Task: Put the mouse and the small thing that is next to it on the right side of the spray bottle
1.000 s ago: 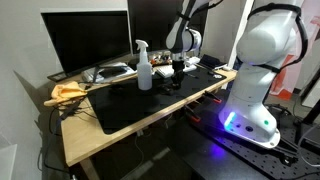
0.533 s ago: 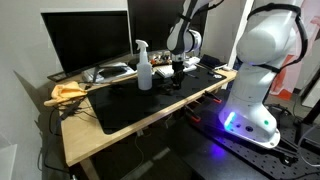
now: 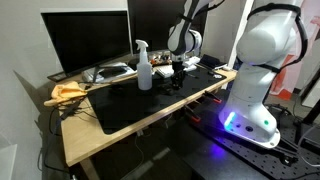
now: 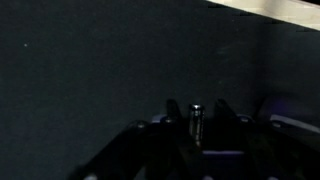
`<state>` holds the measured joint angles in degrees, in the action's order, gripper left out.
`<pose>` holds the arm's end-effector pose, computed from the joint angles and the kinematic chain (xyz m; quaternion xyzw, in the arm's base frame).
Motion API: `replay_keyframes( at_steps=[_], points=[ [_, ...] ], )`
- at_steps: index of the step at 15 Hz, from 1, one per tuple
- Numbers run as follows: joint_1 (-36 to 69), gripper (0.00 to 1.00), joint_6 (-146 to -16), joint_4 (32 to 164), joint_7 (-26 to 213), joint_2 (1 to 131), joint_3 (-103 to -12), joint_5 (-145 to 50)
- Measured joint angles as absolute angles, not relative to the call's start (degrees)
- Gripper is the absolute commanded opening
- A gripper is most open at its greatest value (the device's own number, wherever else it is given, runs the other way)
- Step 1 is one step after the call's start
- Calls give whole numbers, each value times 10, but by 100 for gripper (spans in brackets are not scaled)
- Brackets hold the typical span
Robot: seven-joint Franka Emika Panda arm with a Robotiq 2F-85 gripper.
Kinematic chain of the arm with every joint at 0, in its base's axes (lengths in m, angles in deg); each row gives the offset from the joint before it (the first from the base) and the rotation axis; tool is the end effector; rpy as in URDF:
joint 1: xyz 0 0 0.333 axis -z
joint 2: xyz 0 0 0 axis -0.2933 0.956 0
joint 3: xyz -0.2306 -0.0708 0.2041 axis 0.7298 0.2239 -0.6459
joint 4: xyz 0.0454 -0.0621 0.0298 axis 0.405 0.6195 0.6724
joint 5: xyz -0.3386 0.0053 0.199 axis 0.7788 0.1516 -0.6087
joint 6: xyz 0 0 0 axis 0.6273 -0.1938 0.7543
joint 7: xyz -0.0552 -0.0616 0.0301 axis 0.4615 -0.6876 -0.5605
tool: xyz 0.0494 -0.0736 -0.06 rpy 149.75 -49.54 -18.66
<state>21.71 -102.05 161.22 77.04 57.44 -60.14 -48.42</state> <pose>0.3824 -0.0415 0.1723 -0.9956 -0.0624 0.0701 0.0040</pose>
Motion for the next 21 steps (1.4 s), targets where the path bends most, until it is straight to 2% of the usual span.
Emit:
replay_keyframes(
  at_steps=[4,6,9,13,21],
  points=[
    [217,95,-1021,1612,770,574,-600,-484],
    [217,99,-1021,1612,770,574,-598,-484],
    [218,97,-1021,1615,768,571,-596,-484],
    [218,100,-1021,1641,766,541,-589,-481],
    [219,100,-1020,1641,729,488,-574,-478]
  ],
)
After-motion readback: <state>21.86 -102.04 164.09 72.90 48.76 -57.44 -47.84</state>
